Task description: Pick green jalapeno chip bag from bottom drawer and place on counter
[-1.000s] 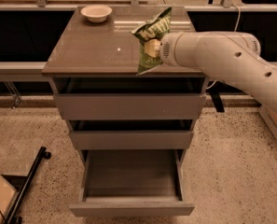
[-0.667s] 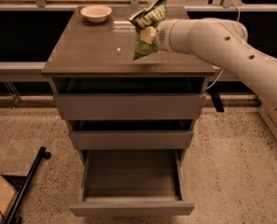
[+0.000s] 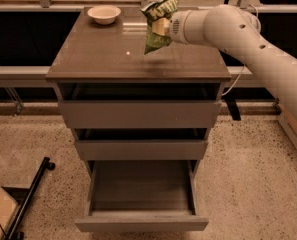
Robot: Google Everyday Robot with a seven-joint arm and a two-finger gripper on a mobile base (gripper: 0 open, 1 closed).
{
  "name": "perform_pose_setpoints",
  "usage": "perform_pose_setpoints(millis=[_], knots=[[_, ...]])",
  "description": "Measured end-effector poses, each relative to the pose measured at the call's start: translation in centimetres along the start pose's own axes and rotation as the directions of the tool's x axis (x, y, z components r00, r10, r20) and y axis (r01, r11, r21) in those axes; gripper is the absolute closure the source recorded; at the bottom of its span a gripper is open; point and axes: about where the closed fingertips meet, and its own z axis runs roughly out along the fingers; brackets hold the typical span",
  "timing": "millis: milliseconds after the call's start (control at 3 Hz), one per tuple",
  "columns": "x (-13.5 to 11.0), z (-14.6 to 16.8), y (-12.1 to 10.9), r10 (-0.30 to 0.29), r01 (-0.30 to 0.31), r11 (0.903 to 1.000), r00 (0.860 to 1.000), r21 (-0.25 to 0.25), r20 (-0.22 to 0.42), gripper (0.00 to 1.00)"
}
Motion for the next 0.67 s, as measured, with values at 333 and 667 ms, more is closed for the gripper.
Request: perform_pose_setpoints(millis=[333,667], knots=[[0.10,0.20,0.18,0.000,0.000,1.0000,1.000,-0.004,-0.002,0.34],[0.21,0.36,0.34,0.000,0.000,1.0000,1.000,-0.007,-0.004,0.12]])
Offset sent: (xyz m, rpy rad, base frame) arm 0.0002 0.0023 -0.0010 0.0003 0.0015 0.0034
